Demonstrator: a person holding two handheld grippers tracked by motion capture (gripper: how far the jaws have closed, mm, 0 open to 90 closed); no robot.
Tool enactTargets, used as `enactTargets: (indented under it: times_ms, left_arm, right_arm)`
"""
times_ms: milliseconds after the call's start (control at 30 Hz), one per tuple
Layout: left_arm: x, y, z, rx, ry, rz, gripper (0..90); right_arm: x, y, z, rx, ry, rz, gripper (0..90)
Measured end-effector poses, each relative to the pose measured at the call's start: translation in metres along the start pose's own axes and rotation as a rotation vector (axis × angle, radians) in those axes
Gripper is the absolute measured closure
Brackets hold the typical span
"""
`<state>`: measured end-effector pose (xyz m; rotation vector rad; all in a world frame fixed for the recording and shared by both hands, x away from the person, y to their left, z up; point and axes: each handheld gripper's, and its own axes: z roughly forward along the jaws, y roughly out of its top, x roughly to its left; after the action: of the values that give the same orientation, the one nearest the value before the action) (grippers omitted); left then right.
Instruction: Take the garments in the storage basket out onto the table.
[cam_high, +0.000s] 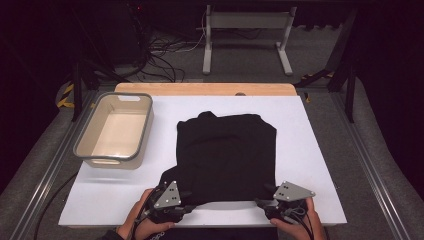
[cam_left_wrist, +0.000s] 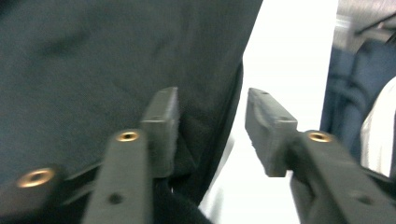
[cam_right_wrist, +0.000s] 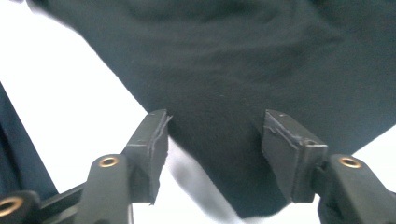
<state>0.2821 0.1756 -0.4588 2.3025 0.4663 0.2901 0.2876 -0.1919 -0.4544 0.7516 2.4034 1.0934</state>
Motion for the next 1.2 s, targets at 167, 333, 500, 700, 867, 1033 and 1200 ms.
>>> enactTargets:
  times_ms: [167, 333, 500, 700, 867, 1033, 1200]
  left_arm:
    - [0.002, 0.001, 0.003, 0.013, 0.009, 0.006, 73.0]
    - [0.003, 0.003, 0.002, 0.02, -0.001, 0.007, 86.3]
    - [0.002, 0.008, -0.011, -0.033, 0.002, 0.014, 86.7]
    - [0.001, 0.026, -0.06, -0.215, 0.056, 0.061, 90.0]
    - [0.0, 0.028, -0.061, -0.215, 0.07, 0.074, 90.0]
    - [-0.002, 0.025, -0.047, -0.166, 0.06, 0.07, 80.9]
    - [0.005, 0.017, -0.025, -0.086, 0.05, 0.008, 69.3]
  right_arm:
    - [0.004, 0.001, 0.007, 0.035, -0.019, -0.037, 58.2]
    - [0.003, 0.001, 0.008, 0.044, -0.081, -0.084, 79.0]
    - [0.001, 0.008, -0.008, -0.018, -0.104, -0.082, 85.4]
    - [-0.005, 0.031, -0.042, -0.176, -0.142, -0.039, 85.8]
    - [-0.012, 0.054, -0.046, -0.235, -0.158, -0.017, 85.5]
    - [-0.025, 0.07, -0.025, -0.175, -0.179, 0.006, 85.5]
    - [-0.046, 0.065, 0.006, -0.104, -0.194, 0.042, 84.6]
